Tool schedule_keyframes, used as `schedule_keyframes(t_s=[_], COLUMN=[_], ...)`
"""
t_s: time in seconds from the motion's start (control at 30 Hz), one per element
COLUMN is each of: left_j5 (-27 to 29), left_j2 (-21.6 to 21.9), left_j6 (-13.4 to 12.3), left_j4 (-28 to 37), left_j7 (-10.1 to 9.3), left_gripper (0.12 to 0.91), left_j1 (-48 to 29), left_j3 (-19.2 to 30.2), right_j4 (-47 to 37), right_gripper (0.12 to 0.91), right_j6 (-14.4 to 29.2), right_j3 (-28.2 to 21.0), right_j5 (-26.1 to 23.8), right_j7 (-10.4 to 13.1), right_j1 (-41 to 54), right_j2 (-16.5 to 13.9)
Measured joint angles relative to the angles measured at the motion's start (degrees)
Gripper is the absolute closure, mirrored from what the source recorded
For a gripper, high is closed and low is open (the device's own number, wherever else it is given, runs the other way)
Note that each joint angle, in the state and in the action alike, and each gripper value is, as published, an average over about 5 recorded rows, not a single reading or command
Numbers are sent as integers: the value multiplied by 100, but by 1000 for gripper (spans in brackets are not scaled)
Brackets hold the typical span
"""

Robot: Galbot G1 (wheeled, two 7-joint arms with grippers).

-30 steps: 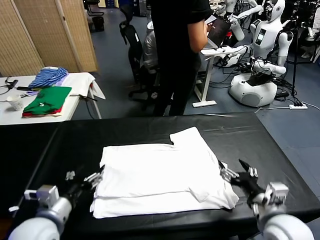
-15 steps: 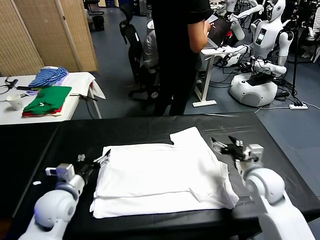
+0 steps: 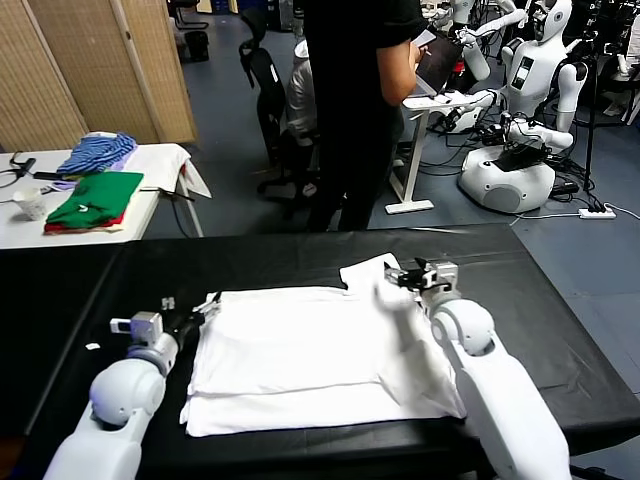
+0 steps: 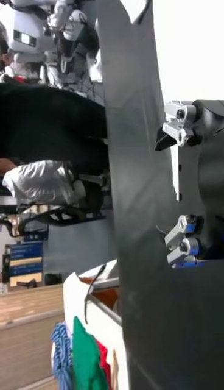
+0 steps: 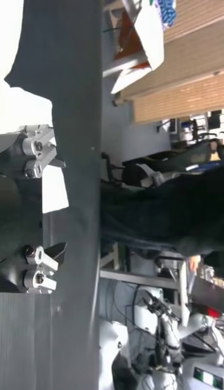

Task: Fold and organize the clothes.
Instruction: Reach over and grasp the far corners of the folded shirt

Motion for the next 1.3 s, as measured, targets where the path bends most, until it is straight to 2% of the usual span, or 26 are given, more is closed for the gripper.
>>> schedule_keyframes(t_s=[0.23,0.73,0.83,1.07,1.17,1.3], left_j5=[-3,-55,-95,-202,-207,-222], left_j2=[15,-54,-46,-74,-91,-100], left_j6=[246,338,335,325,325,325], left_j4=[123,245,270,326,361,402], left_j7=[-7,-90,-89,-88,-92,-96], left_gripper=[123,123,123,123,123,123], left_j1=[-33,-182,-203,-261,-289,-326], left_j3=[104,334,332,330,337,351], right_j4=[-302,-506,-510,-524,-529,-510], right_gripper=[118,121,172,439,525,570], right_j6=[-33,35,40,47,48,47], right_j3=[-91,-88,-92,-100,-100,-97], right_j5=[13,-15,-16,-17,-17,-17], right_j7=[20,28,26,25,23,21], right_j1=[186,247,252,243,231,208], right_j2=[101,118,123,125,125,125])
